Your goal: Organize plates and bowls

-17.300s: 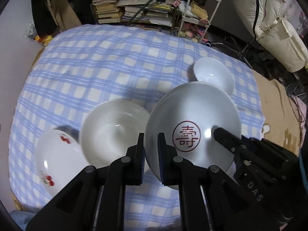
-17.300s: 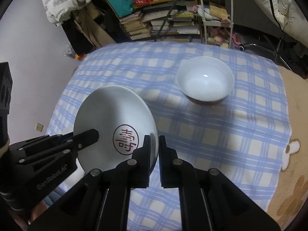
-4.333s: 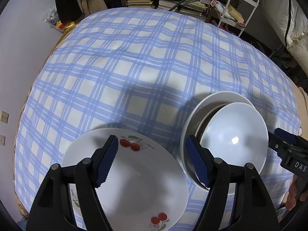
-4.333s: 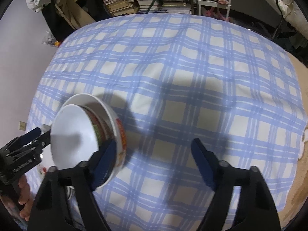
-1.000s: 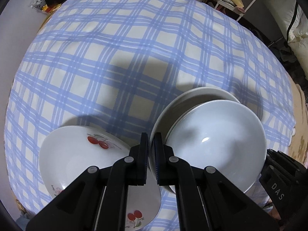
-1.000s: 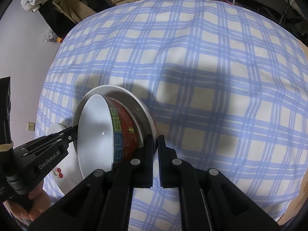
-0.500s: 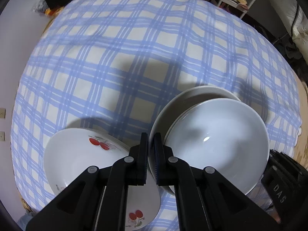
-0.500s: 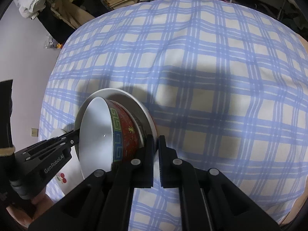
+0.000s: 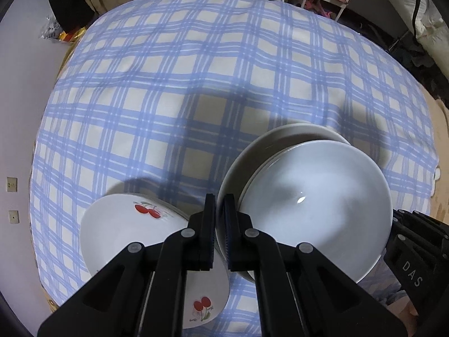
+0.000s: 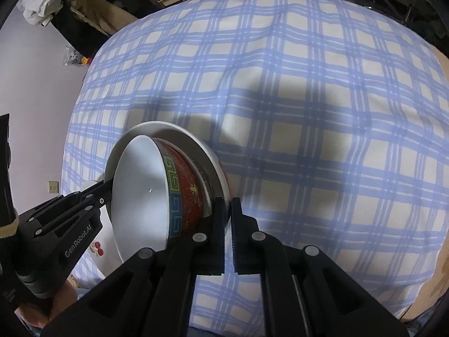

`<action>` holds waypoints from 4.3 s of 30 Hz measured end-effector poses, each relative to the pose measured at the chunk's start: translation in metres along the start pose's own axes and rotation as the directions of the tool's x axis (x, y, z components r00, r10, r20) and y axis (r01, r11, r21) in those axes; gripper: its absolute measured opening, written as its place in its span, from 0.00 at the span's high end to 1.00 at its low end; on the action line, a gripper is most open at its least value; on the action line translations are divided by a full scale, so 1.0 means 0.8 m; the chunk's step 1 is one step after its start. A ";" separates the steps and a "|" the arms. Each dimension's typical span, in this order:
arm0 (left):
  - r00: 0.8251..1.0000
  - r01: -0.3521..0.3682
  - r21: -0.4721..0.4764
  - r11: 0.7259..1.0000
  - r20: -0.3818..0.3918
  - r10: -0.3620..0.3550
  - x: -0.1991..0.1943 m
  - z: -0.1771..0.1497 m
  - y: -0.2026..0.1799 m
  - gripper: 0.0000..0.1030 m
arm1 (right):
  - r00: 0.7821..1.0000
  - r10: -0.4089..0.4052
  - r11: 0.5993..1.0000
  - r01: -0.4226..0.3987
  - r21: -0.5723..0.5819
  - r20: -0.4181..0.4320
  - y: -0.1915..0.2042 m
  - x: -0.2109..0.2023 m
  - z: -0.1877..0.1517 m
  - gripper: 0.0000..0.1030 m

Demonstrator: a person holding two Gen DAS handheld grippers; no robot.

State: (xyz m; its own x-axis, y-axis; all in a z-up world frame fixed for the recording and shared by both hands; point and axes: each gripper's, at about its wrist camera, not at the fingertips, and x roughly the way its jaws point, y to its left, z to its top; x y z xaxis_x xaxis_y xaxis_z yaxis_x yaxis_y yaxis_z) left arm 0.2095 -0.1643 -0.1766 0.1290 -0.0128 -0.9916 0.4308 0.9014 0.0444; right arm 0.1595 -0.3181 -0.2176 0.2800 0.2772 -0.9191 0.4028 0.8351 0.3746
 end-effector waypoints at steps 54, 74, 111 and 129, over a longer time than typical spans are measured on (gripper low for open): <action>1.000 -0.001 -0.279 0.960 0.020 0.007 -0.019 -0.131 0.188 0.91 | 0.999 0.031 0.971 -0.035 -0.235 -0.020 0.177 0.034 -0.088 0.92; 0.991 -0.054 -0.267 0.962 0.102 0.084 -0.050 -0.144 0.194 0.77 | 0.987 0.061 0.987 -0.037 -0.156 0.148 0.145 -0.038 -0.079 0.80; 0.706 -0.122 -0.244 0.962 0.660 0.257 -0.242 -0.296 0.118 0.08 | 0.686 0.169 0.893 0.198 -0.405 0.708 0.122 -0.204 -0.221 0.00; 0.643 -0.202 -0.272 0.941 0.688 0.337 -0.231 -0.319 0.102 0.08 | 0.659 0.173 0.890 0.213 -0.403 0.732 0.111 -0.205 -0.243 0.00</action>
State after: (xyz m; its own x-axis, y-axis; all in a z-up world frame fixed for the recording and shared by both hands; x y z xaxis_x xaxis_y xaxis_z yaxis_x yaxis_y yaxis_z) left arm -0.0067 0.0221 -0.0212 0.8424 -0.0025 -0.5389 0.1364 0.9684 0.2087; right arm -0.0201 -0.1972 -0.0573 0.8923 -0.0204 -0.4510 0.0675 0.9938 0.0885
